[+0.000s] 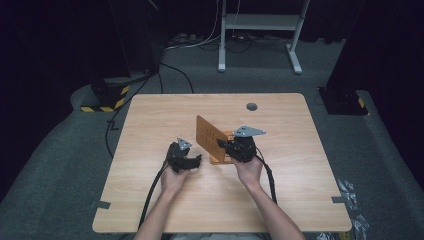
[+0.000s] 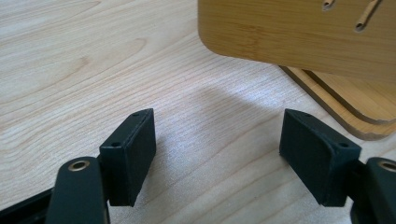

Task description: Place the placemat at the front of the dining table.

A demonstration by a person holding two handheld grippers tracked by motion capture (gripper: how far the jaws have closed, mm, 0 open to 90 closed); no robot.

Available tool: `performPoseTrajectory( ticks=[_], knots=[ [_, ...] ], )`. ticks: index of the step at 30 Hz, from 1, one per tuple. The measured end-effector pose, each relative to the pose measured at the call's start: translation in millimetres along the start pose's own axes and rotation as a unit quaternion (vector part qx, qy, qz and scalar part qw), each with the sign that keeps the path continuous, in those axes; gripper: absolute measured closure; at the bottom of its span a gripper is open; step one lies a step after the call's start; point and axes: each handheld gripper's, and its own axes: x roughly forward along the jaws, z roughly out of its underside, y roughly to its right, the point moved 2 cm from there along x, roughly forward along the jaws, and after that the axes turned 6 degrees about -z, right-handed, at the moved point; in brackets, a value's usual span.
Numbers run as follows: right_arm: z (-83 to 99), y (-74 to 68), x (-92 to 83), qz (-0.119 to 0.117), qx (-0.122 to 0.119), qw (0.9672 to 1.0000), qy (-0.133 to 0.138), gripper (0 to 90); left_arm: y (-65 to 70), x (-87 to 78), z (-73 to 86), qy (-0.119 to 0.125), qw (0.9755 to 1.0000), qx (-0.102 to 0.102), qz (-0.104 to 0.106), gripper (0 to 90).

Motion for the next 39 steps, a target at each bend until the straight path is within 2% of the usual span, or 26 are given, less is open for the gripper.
performPoseTrajectory(
  ticks=[5,8,17,39],
  knots=[
    [-0.6,1.6,-4.6,0.005,-0.006,1.0,-0.001,86.6,0.1,0.0,-0.1,0.0,1.0,-0.001,-0.002,27.0],
    [-0.7,3.5,-8.1,0.004,0.002,1.0,0.001,86.6,-0.2,0.0,-0.3,0.0,1.0,0.003,-0.002,27.0],
    [0.7,10.9,-17.9,0.006,0.003,0.9999,0.008,86.6,-0.2,0.0,-0.3,0.0,1.0,0.002,-0.002,27.0],
    [2.3,22.3,-38.9,0.019,0.009,0.9998,0.005,86.6,-0.5,0.1,-0.4,0.0,1.0,0.004,-0.002,26.9]
  ],
)
